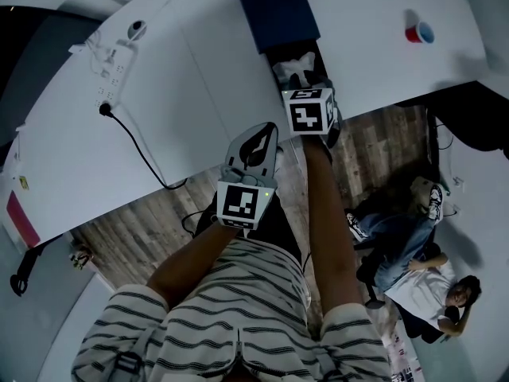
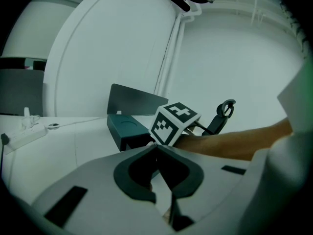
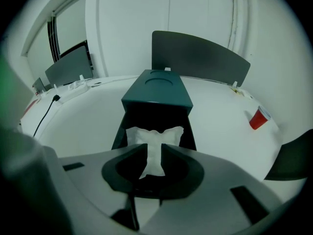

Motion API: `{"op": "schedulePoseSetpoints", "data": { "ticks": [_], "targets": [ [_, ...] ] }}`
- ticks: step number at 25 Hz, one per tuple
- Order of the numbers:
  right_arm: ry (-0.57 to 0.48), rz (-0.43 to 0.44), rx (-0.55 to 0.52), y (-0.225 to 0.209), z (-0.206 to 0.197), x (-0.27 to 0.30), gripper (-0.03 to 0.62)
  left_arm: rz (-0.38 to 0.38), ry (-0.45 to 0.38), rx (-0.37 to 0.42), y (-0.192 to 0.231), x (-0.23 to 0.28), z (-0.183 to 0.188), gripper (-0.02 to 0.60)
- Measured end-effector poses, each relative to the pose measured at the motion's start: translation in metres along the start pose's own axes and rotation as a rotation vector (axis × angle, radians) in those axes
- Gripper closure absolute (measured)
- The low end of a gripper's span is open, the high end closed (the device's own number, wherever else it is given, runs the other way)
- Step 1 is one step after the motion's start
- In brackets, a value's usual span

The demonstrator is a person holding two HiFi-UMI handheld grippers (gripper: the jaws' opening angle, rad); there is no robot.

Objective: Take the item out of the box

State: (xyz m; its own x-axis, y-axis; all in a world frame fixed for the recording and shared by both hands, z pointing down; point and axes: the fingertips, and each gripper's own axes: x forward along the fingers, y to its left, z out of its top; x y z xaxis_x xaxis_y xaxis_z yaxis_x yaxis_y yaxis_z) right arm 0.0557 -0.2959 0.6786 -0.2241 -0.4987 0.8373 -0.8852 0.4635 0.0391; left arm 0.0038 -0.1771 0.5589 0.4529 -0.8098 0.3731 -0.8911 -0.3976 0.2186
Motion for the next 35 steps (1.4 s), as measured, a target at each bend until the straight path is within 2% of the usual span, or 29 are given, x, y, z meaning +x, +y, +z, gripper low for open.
{"op": "schedulePoseSetpoints", "data": {
  "ticks": [11,16,26,35],
  "targets": [
    [0.074,0.017,-0.049,0.002,-0.004,0.014,0.531,0.01,-0.006,-0.015,0.002,0.008,0.0,0.557],
    [0.073,0.022,-0.03,-0.002,-0.003,0.014,0.562,0.006,-0.003,-0.002,0.002,0.006,0.001,0.557],
    [-0.024,0.019,0.034,-0.006,0.014,-0.01,0.576,0.008,-0.007,0.014,0.006,-0.004,0.003,0.557],
    [-0.072,0.014,0.037,-0.004,0.02,-0.036,0.576,-0.003,-0.031,0.035,-0.004,-0.016,0.014,0.557]
  ]
}}
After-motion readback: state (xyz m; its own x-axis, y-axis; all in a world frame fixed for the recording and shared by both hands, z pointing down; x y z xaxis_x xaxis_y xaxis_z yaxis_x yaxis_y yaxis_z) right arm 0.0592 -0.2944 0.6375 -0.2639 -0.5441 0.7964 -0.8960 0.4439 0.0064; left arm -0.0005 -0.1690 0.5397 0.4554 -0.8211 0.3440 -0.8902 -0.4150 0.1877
